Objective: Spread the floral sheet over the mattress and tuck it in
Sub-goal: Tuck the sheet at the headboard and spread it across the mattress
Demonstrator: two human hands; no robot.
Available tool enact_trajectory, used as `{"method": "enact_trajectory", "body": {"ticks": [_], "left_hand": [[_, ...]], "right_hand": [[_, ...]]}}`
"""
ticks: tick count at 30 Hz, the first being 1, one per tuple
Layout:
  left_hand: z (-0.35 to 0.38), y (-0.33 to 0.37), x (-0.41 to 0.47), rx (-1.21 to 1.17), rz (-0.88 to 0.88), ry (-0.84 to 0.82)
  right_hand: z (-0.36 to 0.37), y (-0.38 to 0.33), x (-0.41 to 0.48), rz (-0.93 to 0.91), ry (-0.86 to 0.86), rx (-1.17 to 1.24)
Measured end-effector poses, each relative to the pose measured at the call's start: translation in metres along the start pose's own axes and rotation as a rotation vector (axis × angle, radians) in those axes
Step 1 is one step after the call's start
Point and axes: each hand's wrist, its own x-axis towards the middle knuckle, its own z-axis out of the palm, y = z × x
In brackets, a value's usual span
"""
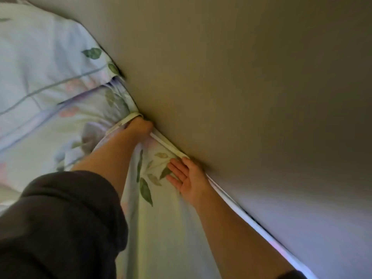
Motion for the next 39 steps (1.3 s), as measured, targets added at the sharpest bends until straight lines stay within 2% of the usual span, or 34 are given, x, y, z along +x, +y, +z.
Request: {"method": "enact_trajectory", "body": {"ticks": [2,4,6,8,10,12,14,17,20,23,26,28,30,32,34,39], "left_hand": [[0.010,-0.008,0.013,-0.040,0.026,0.037],[0.010,-0.015,0.009,-0.071,0.080,-0.002],[0.000,-0.024,-0.009,-0.022,0.197,-0.062],[-0.011,-0.040,-0.035,0.134,0.352,-0.065],[-0.011,-0.055,-0.056,0.324,0.496,-0.189],[-0.006,-0.063,-0.062,0.461,0.665,-0.271],[-0.003,-0.065,-0.049,0.514,0.739,-0.183],[-0.003,-0.064,-0.024,0.509,0.551,-0.020],[-0.004,-0.056,0.000,0.563,0.553,0.125],[-0.006,-0.052,0.007,0.646,0.483,0.104],[-0.010,-0.063,0.014,0.656,0.403,0.080],[-0.012,-0.060,0.004,0.705,0.356,0.027],[-0.019,-0.040,-0.015,0.548,0.289,-0.103],[-0.034,-0.026,-0.044,0.413,0.253,-0.235],[-0.064,-0.030,-0.062,0.330,0.278,-0.186],[-0.172,-0.069,-0.085,0.283,0.247,0.030]], "right_hand": [[0.000,-0.005,-0.003,0.003,-0.040,-0.066],[0.004,0.001,-0.008,-0.072,-0.006,-0.253],[0.003,0.016,-0.020,-0.291,0.159,-0.609],[-0.005,0.031,-0.029,-0.594,0.356,-1.180],[-0.013,0.041,-0.034,-0.726,0.383,-1.613],[-0.018,0.043,-0.030,-0.794,0.396,-1.820],[-0.016,0.039,-0.023,-0.822,0.429,-1.927],[-0.005,0.038,-0.014,-0.757,0.450,-2.006],[0.009,0.043,-0.010,-0.680,0.494,-2.068],[0.022,0.048,-0.005,-0.588,0.431,-2.121],[0.022,0.050,-0.001,-0.727,0.322,-2.090],[0.022,0.042,0.002,-0.732,0.341,-2.015],[0.028,0.031,0.004,-0.664,0.373,-1.981],[0.045,0.023,-0.006,-0.537,0.326,-1.906],[0.073,0.015,-0.020,-0.456,0.258,-1.744],[0.160,0.009,-0.045,-0.529,0.141,-1.543]]}}
